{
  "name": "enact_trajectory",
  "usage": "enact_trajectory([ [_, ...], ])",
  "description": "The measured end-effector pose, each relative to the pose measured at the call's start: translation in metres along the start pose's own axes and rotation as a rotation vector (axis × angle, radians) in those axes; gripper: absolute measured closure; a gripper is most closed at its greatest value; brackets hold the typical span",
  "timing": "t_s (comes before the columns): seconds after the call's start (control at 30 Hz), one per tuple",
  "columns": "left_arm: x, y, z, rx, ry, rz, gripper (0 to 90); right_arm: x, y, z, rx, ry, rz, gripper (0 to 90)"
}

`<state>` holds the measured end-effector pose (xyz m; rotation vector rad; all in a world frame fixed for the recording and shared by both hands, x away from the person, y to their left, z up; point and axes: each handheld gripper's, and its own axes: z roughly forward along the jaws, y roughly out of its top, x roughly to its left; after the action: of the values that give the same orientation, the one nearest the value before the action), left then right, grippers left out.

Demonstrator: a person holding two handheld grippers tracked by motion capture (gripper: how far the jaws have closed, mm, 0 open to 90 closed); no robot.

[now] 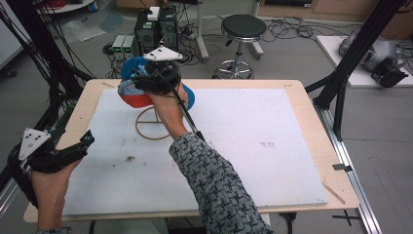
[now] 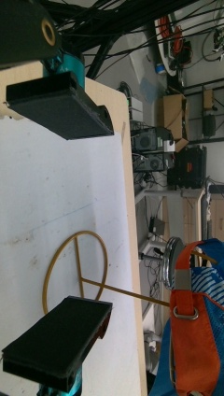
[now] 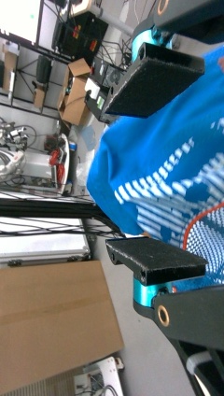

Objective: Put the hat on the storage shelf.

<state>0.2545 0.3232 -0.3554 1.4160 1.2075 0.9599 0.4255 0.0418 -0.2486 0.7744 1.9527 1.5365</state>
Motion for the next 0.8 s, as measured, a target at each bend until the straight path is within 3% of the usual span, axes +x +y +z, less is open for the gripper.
enact_trajectory([
  [0.3,-0.002,0.0,0.001,0.005,-0.001,0.006,13.7,-0.023,-0.001,-0.023,-0.047,-0.038,0.026,27.0],
  [0.53,-0.002,-0.001,0.002,0.003,0.001,0.005,13.6,-0.043,-0.006,-0.041,-0.047,-0.059,0.062,24.1],
  [0.63,-0.003,-0.001,0.003,0.009,-0.003,0.011,13.6,-0.058,-0.007,-0.062,-0.078,-0.084,0.072,24.1],
  [0.73,-0.004,-0.001,0.003,0.009,-0.002,0.012,13.6,-0.066,-0.008,-0.072,-0.076,-0.097,0.079,24.1],
  [0.8,-0.004,-0.001,0.003,0.011,0.0,0.015,13.6,-0.078,-0.012,-0.091,-0.08,-0.115,0.075,24.0],
])
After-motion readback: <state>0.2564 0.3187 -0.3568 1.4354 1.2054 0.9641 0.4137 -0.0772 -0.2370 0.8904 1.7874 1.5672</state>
